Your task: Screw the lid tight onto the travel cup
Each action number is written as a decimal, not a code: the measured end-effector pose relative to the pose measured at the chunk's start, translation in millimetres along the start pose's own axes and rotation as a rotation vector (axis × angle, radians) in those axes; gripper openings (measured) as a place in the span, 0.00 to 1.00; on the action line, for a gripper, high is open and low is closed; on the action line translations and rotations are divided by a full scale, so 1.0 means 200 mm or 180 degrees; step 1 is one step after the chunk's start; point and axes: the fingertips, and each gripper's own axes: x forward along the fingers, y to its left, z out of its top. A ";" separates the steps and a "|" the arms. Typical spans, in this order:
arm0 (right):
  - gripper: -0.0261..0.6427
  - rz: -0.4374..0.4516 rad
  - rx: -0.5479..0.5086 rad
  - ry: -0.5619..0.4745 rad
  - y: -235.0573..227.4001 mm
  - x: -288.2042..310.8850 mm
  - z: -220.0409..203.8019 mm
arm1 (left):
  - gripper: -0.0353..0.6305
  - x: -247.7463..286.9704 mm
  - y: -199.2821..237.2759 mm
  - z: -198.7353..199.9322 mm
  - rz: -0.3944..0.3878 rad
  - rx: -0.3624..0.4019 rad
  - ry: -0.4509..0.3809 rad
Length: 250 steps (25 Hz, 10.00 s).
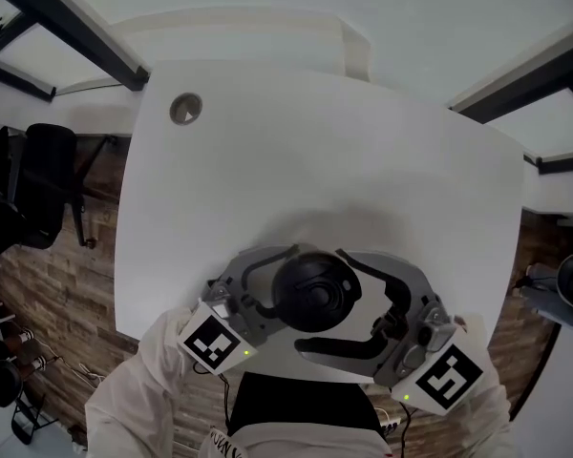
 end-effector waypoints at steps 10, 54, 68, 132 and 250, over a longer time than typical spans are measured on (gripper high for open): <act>0.67 0.0372 -0.0157 0.0044 -0.04 0.06 -0.02 | 0.58 0.00 0.03 -0.01 -0.0287 -0.0058 0.0037; 0.67 -0.0038 -0.0037 -0.0089 -0.09 0.05 -0.03 | 0.58 0.03 0.05 0.01 -0.0286 -0.0037 -0.0030; 0.67 -0.1212 0.0064 -0.0338 -0.12 0.04 -0.02 | 0.58 0.03 0.06 -0.01 0.0407 -0.0178 -0.0052; 0.66 -0.2499 0.0723 -0.0469 -0.14 -0.02 -0.07 | 0.58 0.06 0.09 -0.01 0.1274 -0.0338 -0.0125; 0.07 -0.3214 0.0407 -0.0074 0.08 -0.82 0.52 | 0.06 -0.72 0.05 0.90 0.2397 -0.0453 -0.0115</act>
